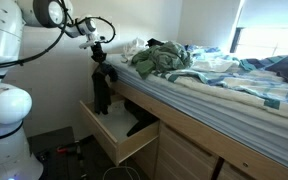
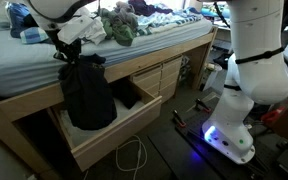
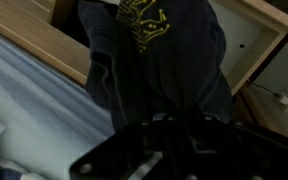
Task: Move the object from the drawer and put it on the bed
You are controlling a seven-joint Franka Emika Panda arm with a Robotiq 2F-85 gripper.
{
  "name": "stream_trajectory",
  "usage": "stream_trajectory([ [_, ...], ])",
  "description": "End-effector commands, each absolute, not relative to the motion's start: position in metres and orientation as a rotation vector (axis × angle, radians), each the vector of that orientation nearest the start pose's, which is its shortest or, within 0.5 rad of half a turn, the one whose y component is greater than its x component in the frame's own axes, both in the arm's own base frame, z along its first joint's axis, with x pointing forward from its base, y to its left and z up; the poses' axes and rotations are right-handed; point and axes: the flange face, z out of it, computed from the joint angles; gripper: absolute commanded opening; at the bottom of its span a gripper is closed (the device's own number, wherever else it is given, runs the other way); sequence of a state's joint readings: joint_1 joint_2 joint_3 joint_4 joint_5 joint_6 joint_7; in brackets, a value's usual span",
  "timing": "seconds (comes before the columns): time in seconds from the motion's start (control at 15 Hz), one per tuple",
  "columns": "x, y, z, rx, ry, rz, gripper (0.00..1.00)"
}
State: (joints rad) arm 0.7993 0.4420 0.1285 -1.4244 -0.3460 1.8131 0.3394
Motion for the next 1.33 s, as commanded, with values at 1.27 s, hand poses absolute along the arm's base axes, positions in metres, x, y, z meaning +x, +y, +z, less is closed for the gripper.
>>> stream_trajectory([
  [1.27, 0.433, 0.495, 0.675, -3.474, -1.052, -0.583, 0.04],
])
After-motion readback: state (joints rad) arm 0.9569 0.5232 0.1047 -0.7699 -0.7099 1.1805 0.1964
